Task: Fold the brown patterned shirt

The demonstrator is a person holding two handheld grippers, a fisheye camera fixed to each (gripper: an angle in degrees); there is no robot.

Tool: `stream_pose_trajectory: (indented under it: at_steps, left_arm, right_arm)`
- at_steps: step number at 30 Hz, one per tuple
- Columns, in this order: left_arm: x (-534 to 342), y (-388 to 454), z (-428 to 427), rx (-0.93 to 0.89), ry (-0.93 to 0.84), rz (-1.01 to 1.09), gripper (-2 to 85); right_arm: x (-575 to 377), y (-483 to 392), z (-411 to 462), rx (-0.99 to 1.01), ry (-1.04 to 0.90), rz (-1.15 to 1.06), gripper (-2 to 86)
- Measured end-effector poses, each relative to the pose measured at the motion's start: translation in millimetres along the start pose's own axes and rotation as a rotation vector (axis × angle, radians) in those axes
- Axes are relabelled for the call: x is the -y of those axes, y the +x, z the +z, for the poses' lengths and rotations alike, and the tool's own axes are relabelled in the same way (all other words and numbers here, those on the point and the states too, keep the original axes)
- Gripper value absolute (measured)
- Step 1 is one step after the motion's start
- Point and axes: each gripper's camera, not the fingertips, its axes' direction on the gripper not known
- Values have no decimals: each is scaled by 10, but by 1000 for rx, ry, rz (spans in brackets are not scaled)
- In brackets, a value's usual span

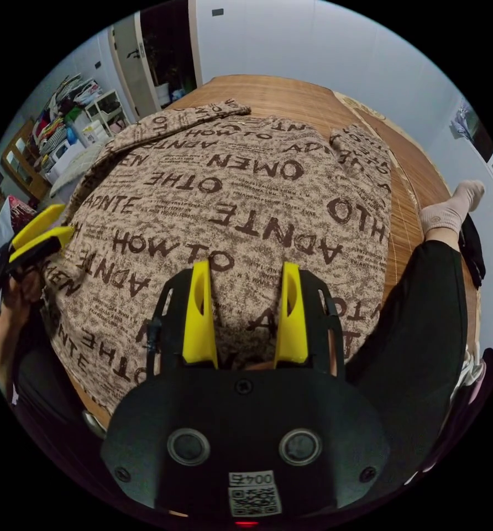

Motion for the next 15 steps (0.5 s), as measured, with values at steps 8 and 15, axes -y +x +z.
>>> stream_pose_trajectory:
  at_steps: [8, 15]
  left_arm:
    - [934, 72, 920, 17, -50, 51, 194]
    - [1130, 91, 1413, 42, -122, 67, 178]
  right_arm:
    - [21, -7, -304, 27, -12, 5, 164]
    - [160, 265, -921, 80, 159, 74, 123]
